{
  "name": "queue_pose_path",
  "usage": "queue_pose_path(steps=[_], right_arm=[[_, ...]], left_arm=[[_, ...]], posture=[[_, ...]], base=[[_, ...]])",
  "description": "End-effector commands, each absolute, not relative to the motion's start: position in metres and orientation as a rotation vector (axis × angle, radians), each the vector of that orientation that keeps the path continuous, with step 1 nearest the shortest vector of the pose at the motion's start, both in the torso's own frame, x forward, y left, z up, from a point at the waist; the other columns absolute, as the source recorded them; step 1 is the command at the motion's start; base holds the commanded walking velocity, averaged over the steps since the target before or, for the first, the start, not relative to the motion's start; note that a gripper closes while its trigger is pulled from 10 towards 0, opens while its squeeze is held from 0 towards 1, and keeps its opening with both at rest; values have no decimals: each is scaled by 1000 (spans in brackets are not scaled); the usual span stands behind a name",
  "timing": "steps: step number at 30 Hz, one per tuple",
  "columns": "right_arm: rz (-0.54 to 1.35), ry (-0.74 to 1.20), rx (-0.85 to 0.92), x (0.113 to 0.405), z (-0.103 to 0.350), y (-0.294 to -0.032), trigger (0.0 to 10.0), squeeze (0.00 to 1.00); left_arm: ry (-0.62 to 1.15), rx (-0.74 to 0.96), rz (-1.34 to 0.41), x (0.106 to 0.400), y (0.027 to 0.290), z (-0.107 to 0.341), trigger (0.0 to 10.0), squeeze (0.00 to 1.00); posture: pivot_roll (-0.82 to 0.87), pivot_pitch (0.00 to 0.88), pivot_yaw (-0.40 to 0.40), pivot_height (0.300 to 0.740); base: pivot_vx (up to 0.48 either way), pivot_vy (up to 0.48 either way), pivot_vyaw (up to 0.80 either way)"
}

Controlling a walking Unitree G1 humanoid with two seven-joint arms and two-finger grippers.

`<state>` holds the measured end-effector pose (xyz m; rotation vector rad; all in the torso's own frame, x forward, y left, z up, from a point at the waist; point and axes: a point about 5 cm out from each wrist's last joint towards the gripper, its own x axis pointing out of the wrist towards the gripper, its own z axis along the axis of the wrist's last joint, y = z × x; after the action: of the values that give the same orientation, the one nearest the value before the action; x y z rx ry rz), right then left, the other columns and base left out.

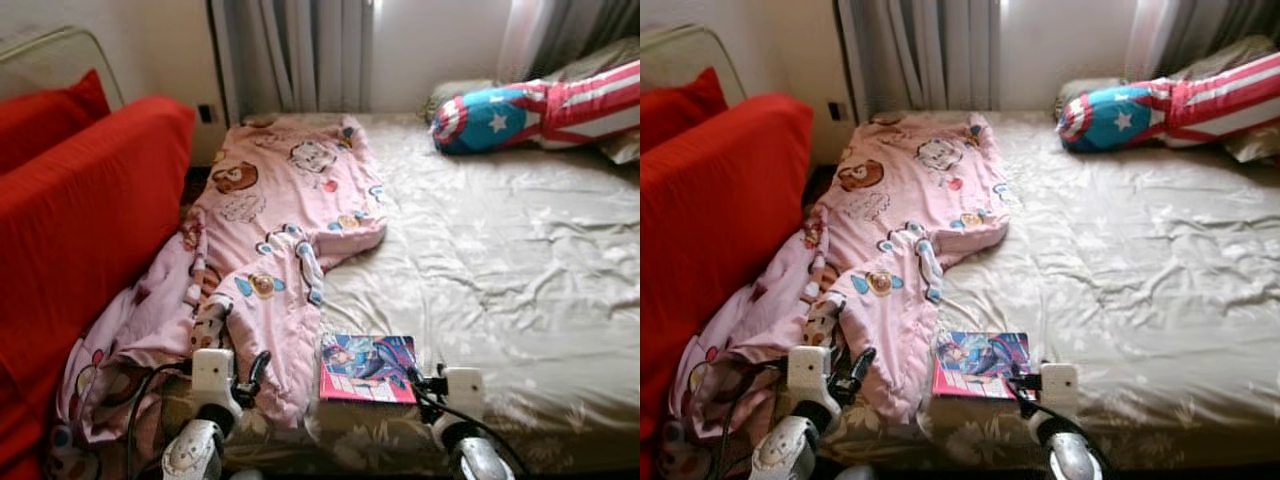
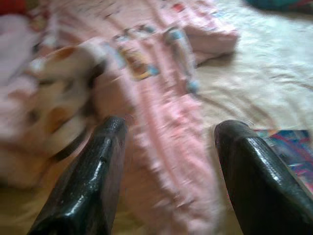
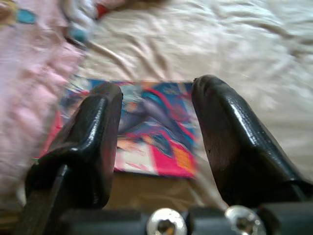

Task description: Clean up the room

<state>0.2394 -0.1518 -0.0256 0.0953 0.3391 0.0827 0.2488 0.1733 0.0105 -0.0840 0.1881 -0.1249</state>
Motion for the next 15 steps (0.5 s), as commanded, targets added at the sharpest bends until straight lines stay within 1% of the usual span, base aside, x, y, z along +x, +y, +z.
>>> queue_pose_path(steps=[1, 13, 15], right_arm=[[83, 347, 109, 239, -26, -149, 10000, 0], [75, 350, 114, 243, -26, -150, 10000, 0], [77, 352, 116, 243, -26, -150, 10000, 0]], left_arm=[[198, -82, -112, 249, 177, 10, 10000, 0], [197, -80, -112, 249, 176, 11, 10000, 0], [198, -80, -112, 248, 177, 11, 10000, 0]], posture=[[-29, 40, -19, 647], [-27, 43, -15, 647], [-27, 44, -14, 647]], base=[[322, 0, 0], [321, 0, 0], [0, 0, 0]])
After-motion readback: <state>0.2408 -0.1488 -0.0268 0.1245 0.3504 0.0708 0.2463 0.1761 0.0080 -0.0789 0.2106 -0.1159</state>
